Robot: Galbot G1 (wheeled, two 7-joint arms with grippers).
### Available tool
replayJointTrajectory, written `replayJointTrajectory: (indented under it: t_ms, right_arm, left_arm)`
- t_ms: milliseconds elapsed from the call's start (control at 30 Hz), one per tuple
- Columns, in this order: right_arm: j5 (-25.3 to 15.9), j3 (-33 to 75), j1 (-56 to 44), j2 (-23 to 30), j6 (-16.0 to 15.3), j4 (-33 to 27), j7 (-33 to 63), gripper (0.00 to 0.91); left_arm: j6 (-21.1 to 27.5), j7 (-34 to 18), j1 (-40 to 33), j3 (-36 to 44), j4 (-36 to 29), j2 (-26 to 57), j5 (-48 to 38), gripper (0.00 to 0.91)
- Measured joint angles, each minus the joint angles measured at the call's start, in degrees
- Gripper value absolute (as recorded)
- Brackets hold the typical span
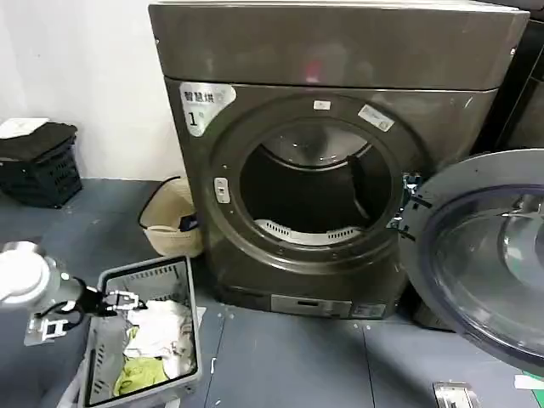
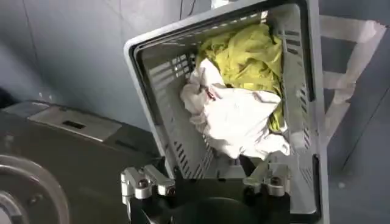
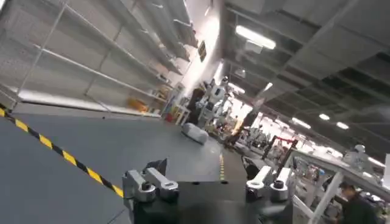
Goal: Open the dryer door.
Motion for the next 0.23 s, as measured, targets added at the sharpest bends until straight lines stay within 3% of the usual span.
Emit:
replayJointTrajectory:
  t_ms: [233]
  right_arm:
    - [0.0, 0.2, -0.1, 0.3, 0.0, 0.0, 0.0, 0.907]
  left_arm:
    - [0.0, -0.1, 0.0, 0.0, 0.2, 0.0, 0.1, 0.907]
